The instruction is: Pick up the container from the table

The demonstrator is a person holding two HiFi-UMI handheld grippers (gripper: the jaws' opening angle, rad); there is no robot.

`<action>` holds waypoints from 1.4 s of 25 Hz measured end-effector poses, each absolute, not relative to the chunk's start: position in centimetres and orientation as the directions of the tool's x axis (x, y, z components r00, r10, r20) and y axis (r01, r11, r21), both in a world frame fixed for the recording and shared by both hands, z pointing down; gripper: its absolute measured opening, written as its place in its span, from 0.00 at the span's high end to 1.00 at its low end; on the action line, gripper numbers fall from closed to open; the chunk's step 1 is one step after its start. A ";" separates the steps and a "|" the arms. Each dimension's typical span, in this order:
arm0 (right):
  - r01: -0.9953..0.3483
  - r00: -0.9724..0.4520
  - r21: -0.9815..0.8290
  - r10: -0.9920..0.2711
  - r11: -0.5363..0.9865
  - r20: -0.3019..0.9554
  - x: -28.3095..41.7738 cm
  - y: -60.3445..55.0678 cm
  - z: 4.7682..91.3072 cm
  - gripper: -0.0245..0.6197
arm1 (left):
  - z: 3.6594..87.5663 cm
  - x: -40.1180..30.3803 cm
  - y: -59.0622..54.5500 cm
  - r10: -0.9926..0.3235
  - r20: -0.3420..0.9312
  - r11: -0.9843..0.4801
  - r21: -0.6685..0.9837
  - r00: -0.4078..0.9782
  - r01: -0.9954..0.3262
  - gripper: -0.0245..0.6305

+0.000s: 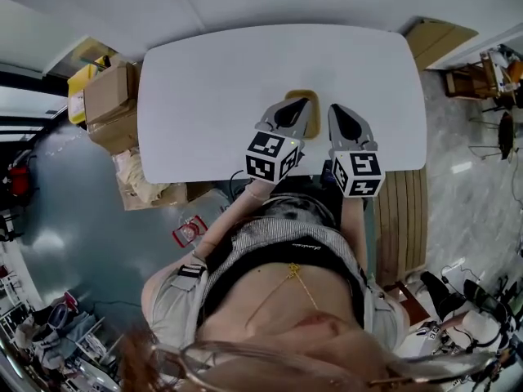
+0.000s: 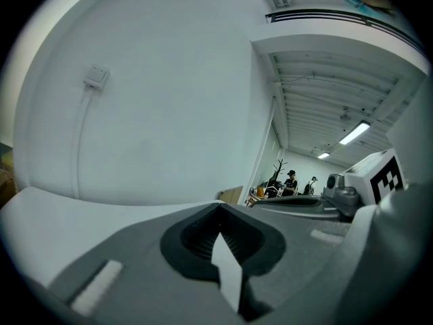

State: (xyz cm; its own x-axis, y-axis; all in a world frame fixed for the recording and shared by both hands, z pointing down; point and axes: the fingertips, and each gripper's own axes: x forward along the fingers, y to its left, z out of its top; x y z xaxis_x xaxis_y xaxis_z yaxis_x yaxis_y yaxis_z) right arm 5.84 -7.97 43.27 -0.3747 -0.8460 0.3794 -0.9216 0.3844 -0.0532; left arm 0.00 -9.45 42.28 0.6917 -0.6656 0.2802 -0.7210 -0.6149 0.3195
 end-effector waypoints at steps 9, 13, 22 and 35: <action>-0.926 -0.363 -0.058 -0.841 0.372 0.401 1.3 -9.5 44.5 0.92 | 43.5 -4.3 -10.3 -0.647 0.296 -0.618 0.336 0.702 -0.711 0.96; -0.926 -0.365 -0.062 -0.844 0.372 0.392 -0.9 -10.1 44.9 0.92 | 44.5 -6.5 -10.7 -0.644 0.306 -0.611 0.347 0.702 -0.712 0.96; -0.923 -0.369 -0.049 -0.841 0.382 0.394 -1.0 -10.6 45.1 0.92 | 44.9 -6.7 -11.4 -0.646 0.311 -0.606 0.347 0.697 -0.716 0.96; -0.883 -0.440 -0.025 -0.808 0.468 0.391 4.7 -13.3 44.0 0.92 | 44.1 -2.1 -12.7 -0.713 0.318 -0.536 0.327 0.624 -0.779 0.96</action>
State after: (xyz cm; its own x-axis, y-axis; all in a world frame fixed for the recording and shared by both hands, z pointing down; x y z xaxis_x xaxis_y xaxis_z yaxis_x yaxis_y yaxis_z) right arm 4.65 -13.27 43.97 -0.4399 -0.8085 0.3909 -0.8832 0.4684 -0.0251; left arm -2.07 -12.68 44.08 0.6244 -0.7133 0.3183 -0.7786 -0.5356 0.3270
